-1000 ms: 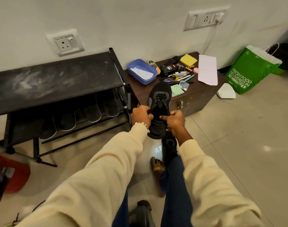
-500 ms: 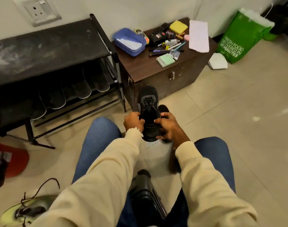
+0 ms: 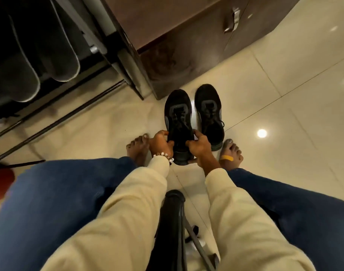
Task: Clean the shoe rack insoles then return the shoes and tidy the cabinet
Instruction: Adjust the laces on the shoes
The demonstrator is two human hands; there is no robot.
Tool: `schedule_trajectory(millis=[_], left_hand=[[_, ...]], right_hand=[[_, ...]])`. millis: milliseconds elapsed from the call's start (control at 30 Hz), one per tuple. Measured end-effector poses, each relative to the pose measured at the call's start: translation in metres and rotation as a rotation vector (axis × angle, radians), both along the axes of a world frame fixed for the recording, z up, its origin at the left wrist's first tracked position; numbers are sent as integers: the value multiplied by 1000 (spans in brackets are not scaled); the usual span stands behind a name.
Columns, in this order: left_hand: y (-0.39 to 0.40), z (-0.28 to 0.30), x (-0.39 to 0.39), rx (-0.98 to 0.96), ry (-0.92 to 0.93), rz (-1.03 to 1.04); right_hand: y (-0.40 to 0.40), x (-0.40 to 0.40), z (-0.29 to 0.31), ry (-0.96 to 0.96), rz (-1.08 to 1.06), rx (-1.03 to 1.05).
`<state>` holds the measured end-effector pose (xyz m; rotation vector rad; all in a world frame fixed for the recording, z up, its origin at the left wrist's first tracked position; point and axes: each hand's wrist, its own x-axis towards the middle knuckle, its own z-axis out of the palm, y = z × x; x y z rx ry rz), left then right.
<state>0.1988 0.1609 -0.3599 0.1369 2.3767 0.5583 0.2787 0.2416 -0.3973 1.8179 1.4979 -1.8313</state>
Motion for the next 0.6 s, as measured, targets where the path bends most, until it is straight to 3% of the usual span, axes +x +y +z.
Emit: schedule_trajectory(millis=[267, 400, 600], left_hand=[[9, -114, -25, -106, -162, -91], [23, -129, -14, 43, -162, 75], [13, -142, -10, 173, -275, 123]], right_hand=[[8, -13, -88, -18, 16, 125], [8, -12, -107, -31, 35, 170], [8, 2, -118, -21, -66, 157]])
